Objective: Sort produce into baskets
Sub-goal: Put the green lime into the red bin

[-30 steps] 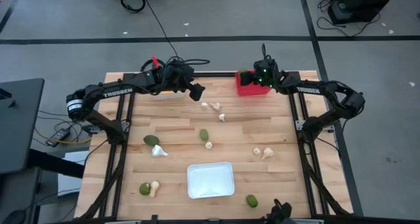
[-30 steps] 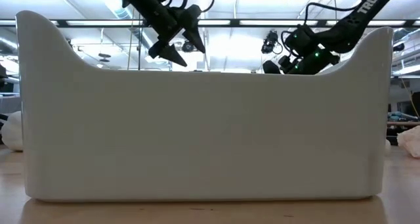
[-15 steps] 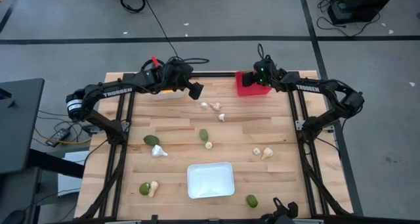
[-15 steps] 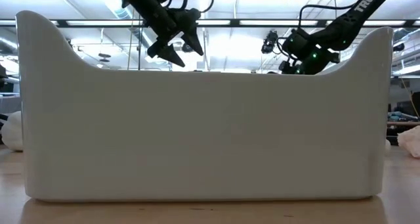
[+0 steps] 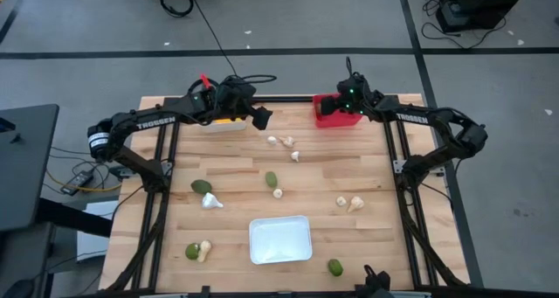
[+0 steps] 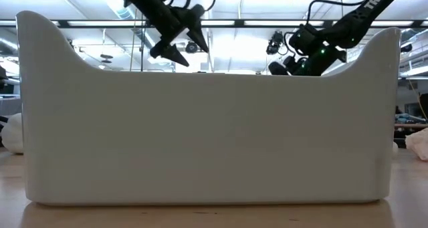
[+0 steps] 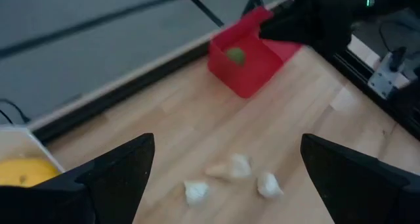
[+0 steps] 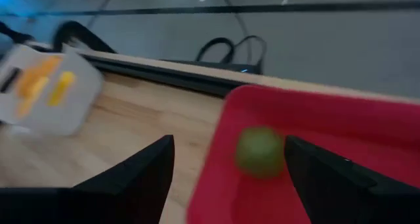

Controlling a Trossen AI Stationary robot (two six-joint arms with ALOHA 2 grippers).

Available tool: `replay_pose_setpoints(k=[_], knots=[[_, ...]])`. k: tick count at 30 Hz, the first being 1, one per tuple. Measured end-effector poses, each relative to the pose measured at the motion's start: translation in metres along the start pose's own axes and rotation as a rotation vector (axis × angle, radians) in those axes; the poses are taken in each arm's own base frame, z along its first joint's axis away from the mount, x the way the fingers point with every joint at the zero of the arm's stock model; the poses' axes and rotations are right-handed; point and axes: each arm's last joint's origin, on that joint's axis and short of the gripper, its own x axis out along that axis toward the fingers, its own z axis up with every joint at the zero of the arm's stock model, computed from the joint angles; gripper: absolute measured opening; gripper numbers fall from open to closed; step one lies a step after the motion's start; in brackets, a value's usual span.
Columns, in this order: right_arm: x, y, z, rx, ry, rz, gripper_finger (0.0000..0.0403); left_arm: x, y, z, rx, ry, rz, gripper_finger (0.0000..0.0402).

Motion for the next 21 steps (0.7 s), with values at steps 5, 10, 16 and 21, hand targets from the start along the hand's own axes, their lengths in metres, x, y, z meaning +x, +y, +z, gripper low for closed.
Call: replay_pose_setpoints(k=[5,10,16,21], knots=[[-0.014,0.010,0.004,0.013,-0.020,0.078,0.0291,-0.023,-0.001,-0.008,-0.013,0.090,-0.012,0.0389],[-0.035,0.030,0.009,-0.017,-0.078,0.204,0.0289,-0.055,-0.007,-0.027,0.029,0.199,0.044,0.0389],[-0.061,0.063,0.004,0.002,-0.130,0.374,0.0285,-0.088,-0.023,-0.061,0.088,0.315,0.099,0.0389],[-0.071,0.084,-0.013,0.076,-0.050,0.447,0.0280,-0.097,-0.035,-0.103,0.099,0.410,0.086,0.0389]])
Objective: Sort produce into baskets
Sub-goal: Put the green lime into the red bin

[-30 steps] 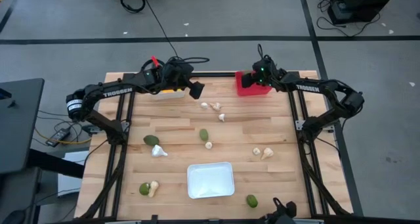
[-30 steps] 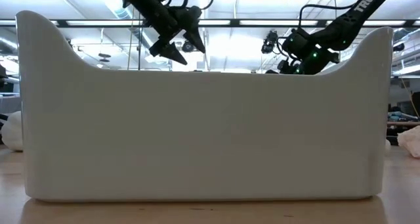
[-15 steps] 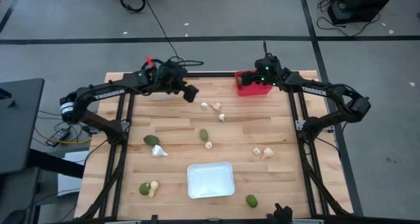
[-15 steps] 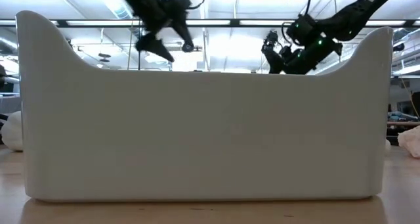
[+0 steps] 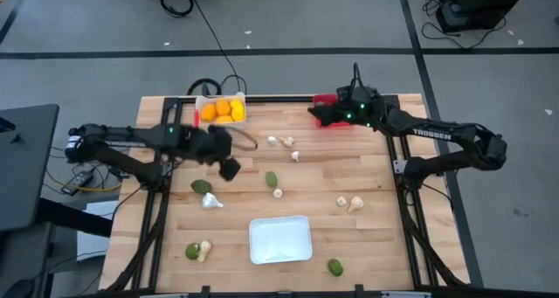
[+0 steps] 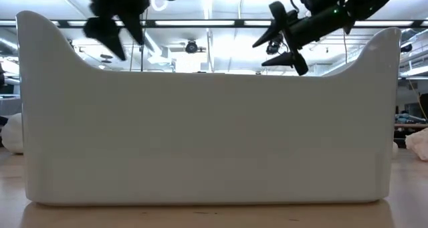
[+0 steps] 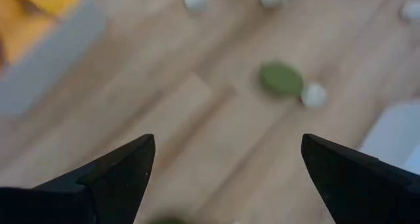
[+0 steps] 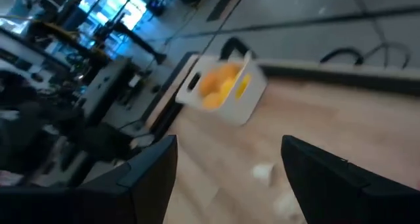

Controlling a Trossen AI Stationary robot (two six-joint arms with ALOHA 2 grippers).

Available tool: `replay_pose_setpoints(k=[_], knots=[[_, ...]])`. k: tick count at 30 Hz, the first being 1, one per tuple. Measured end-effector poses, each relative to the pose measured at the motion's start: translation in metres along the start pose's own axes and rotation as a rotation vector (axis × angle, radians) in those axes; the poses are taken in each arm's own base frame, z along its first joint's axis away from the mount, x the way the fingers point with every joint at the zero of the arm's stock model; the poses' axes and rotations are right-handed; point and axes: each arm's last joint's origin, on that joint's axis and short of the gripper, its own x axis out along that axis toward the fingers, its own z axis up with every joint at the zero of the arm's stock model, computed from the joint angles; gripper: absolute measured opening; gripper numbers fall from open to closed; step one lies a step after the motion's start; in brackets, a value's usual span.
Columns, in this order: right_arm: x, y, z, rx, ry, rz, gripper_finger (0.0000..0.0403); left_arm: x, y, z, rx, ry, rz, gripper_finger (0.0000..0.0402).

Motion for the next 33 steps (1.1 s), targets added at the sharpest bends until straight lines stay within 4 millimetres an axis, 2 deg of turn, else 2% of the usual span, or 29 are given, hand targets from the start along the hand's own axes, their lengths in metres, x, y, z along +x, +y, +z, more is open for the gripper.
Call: replay_pose_setpoints(k=[8,17,22,28,33], knots=[[-0.001,0.039,-0.049,0.047,0.117,0.027,0.0272,0.017,-0.015,-0.055,0.015,0.117,-0.005,0.0389],[-0.020,0.066,-0.102,0.048,0.191,-0.068,0.0267,0.020,-0.026,-0.089,0.080,0.154,-0.057,0.0389],[-0.031,0.070,-0.122,0.073,0.230,-0.135,0.0267,0.027,-0.032,-0.099,0.088,0.161,-0.137,0.0389],[-0.042,0.058,-0.139,0.135,0.344,-0.302,0.0267,0.030,-0.053,-0.094,0.052,0.077,-0.385,0.0389],[-0.046,0.061,-0.145,0.163,0.379,-0.301,0.0267,0.029,-0.055,-0.092,0.053,0.033,-0.404,0.0389]])
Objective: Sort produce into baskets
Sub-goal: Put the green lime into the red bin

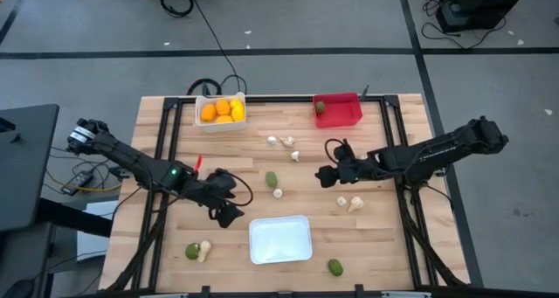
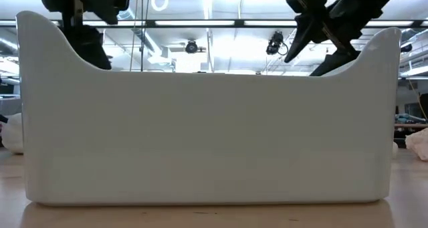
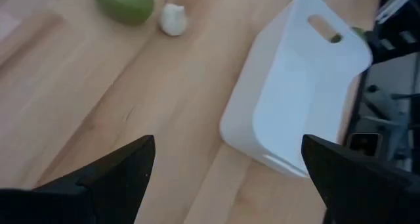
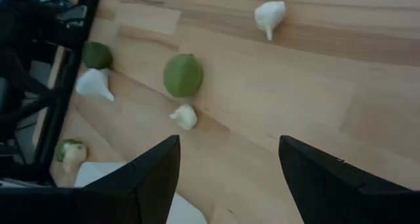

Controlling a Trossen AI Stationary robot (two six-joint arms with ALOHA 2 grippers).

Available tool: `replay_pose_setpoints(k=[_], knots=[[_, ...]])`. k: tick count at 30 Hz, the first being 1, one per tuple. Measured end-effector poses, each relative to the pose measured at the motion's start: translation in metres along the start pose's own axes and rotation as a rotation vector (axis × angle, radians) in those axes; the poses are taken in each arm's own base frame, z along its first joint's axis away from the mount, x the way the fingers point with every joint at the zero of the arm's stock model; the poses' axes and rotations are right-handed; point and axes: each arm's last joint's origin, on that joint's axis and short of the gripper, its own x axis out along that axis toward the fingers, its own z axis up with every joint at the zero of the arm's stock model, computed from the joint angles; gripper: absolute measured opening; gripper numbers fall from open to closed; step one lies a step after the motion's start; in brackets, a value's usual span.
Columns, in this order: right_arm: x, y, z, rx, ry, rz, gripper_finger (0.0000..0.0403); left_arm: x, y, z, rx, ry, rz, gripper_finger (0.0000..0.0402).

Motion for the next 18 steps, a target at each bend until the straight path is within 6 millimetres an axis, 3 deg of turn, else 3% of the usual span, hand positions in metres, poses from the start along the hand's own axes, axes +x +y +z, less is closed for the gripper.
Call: replay_pose_setpoints(k=[3,11,18], knots=[[0.000,0.003,0.000,-0.010,-0.007,0.026,0.0267,0.000,0.004,-0.002,-0.011,0.020,0.037,0.0389],[0.001,0.015,0.003,-0.229,-0.050,0.144,0.0267,-0.002,0.015,-0.010,-0.016,0.106,0.157,0.0389],[0.002,0.014,0.006,-0.215,-0.077,0.131,0.0267,-0.006,0.027,-0.021,0.058,0.219,0.287,0.0389]])
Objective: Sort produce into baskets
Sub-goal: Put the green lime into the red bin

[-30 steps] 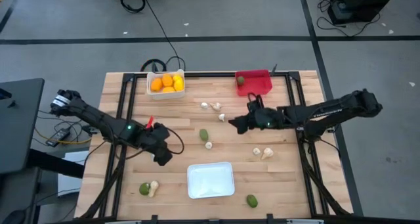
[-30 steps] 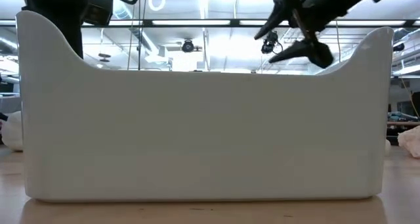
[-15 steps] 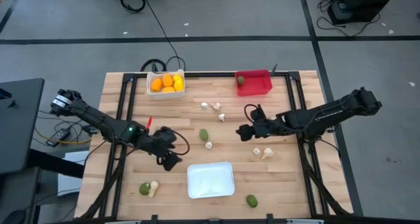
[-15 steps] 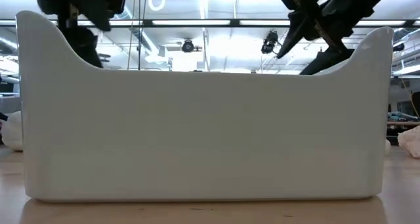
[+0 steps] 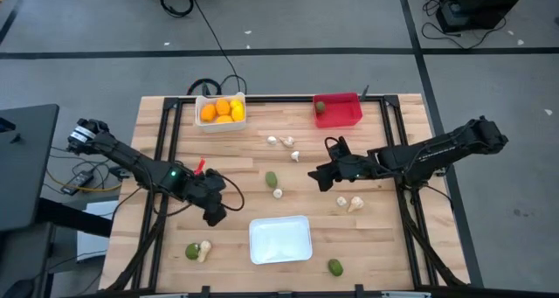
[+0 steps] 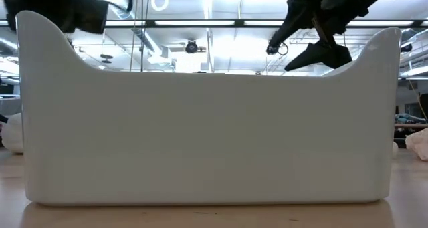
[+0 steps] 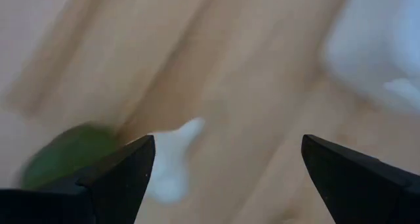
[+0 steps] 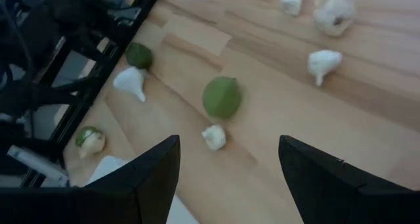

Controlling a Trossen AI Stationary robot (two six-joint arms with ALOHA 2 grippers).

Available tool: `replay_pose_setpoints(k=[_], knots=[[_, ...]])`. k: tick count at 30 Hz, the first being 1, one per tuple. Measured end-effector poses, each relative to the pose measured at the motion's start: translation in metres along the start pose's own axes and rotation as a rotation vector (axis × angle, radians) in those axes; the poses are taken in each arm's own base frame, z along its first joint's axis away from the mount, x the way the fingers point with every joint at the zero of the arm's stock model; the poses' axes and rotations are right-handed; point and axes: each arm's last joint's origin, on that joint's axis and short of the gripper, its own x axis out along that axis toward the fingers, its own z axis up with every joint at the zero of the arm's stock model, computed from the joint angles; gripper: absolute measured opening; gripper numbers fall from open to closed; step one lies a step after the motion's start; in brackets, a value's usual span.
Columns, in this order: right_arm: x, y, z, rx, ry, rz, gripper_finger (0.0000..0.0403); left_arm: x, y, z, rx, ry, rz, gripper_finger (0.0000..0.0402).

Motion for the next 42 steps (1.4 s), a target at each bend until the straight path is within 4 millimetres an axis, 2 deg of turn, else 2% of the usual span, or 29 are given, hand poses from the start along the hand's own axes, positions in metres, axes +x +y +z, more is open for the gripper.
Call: replay_pose_setpoints(k=[5,8,19,27,30,34,42], knots=[[0.002,-0.004,0.006,0.018,-0.042,-0.036,0.0267,0.000,0.021,0.000,-0.054,0.061,0.184,0.0389],[0.004,-0.007,0.012,0.033,-0.063,-0.053,0.0267,0.001,0.032,0.007,-0.090,0.126,0.212,0.0389],[0.009,-0.020,0.031,0.067,-0.095,-0.093,0.0267,0.013,0.059,0.029,0.312,0.292,0.257,0.0389],[0.009,-0.019,0.030,0.066,-0.077,-0.082,0.0267,0.050,0.074,0.012,0.419,0.464,0.228,0.0389],[0.009,-0.018,0.029,0.061,-0.073,-0.079,0.0267,0.054,0.078,0.008,0.443,0.486,0.229,0.0387],[0.009,-0.019,0.029,0.061,-0.095,-0.091,0.0267,0.051,0.074,0.014,0.444,0.447,0.235,0.0349],[0.009,-0.020,0.033,0.074,-0.114,-0.090,0.0267,0.055,0.068,0.020,0.422,0.362,0.185,0.0225]])
